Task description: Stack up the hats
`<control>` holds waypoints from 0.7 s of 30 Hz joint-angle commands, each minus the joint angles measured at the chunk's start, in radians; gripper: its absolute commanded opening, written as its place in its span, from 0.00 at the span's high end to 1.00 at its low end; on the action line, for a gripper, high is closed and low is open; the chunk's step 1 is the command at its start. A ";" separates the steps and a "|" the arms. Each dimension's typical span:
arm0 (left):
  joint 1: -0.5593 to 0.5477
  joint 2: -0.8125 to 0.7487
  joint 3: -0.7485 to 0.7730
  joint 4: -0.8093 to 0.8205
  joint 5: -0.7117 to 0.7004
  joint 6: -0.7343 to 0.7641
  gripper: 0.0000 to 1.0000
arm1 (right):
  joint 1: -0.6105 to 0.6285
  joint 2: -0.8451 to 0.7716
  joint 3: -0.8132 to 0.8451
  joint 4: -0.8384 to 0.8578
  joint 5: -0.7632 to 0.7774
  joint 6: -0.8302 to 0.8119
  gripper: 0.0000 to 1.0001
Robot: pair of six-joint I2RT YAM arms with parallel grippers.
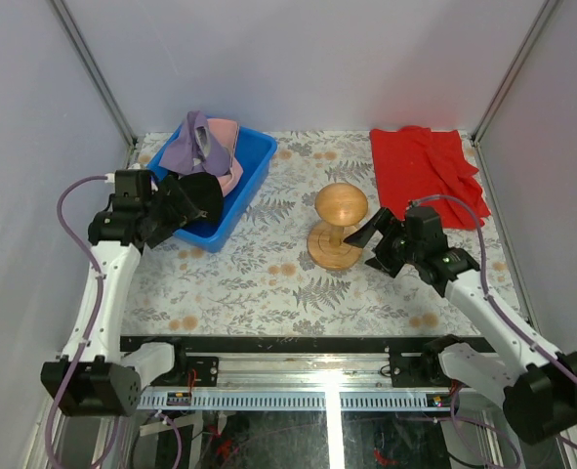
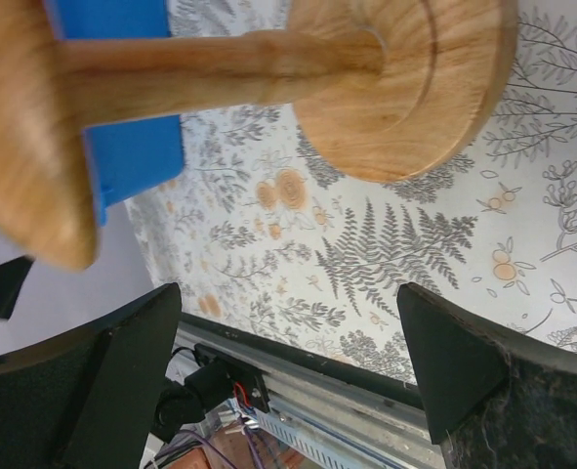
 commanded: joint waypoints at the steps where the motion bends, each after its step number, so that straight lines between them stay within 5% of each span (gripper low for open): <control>1: 0.105 0.078 0.004 0.074 0.010 0.053 0.16 | 0.008 -0.095 -0.003 -0.002 -0.042 0.020 0.01; 11: 0.156 0.346 0.240 0.108 -0.033 0.267 0.16 | 0.008 -0.136 0.091 -0.082 -0.034 -0.059 0.01; 21: 0.155 0.494 0.298 0.129 0.127 0.322 0.12 | 0.008 -0.129 0.095 -0.080 -0.017 -0.067 0.01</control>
